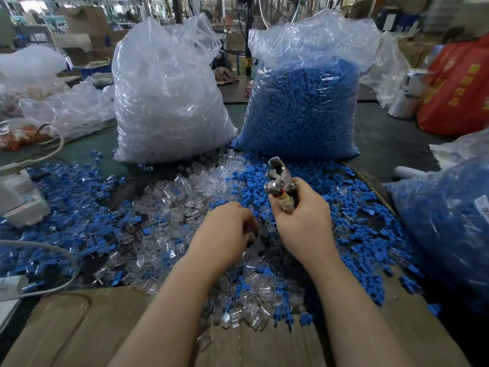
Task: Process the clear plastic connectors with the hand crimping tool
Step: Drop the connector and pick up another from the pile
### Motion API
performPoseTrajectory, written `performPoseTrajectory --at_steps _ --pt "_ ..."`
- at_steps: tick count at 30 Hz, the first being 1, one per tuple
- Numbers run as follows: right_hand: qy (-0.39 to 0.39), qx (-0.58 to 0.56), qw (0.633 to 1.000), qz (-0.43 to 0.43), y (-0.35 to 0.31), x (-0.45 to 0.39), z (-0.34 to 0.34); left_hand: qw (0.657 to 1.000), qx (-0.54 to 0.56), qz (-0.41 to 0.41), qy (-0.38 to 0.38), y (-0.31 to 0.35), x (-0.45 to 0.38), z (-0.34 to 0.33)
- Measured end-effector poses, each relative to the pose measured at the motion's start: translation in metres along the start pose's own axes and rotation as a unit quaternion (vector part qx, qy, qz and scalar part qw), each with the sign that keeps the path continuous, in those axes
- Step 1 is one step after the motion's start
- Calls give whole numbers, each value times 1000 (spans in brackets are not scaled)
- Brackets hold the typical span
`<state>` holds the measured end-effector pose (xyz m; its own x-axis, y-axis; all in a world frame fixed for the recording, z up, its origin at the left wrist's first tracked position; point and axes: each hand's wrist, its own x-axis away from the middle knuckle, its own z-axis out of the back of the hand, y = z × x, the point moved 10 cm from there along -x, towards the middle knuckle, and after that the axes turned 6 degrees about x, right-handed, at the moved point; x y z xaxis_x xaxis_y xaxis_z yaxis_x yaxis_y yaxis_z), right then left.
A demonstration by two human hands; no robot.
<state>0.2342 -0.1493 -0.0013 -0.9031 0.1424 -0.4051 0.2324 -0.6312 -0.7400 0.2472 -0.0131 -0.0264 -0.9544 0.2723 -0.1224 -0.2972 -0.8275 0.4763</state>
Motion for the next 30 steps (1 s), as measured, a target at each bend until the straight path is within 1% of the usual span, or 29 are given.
performPoseTrajectory --at_steps 2,3,4,5,6,8,9,10,11,12,14,18,21,25,30 --pt "-5 -37 999 -10 1 0 0 996 80 31 17 -8 1 4" --pt "-2 -61 998 -12 0 0 1 987 146 52 29 -13 2 7" --pt "2 -89 996 -12 -2 0 3 970 227 72 41 -18 3 10" --pt "6 -120 993 -12 -3 0 5 942 319 89 50 -22 4 12" --pt "9 -150 989 -14 -5 0 7 900 420 102 55 -24 5 13" --pt "9 -192 981 -21 -6 0 8 791 598 120 52 -25 7 12" --pt "9 -202 979 -22 -6 0 8 743 656 124 47 -25 8 10" --pt "8 -204 979 -20 -7 0 8 709 693 126 40 -22 8 9" --pt "5 -203 979 -15 -8 1 8 689 714 125 32 -20 8 8" --pt "2 -203 979 -9 -11 1 8 678 725 121 25 -17 9 8" --pt "-4 -208 978 -2 -14 2 8 674 730 112 20 -13 9 8" --pt "-14 -215 976 9 -18 3 7 695 712 98 19 -10 9 10" --pt "-17 -211 977 14 -20 3 7 700 709 87 23 -8 9 12" --pt "-18 -216 976 20 -21 3 7 716 693 77 28 -5 9 14" --pt "-17 -212 977 26 -24 4 6 723 686 69 43 -4 9 17"
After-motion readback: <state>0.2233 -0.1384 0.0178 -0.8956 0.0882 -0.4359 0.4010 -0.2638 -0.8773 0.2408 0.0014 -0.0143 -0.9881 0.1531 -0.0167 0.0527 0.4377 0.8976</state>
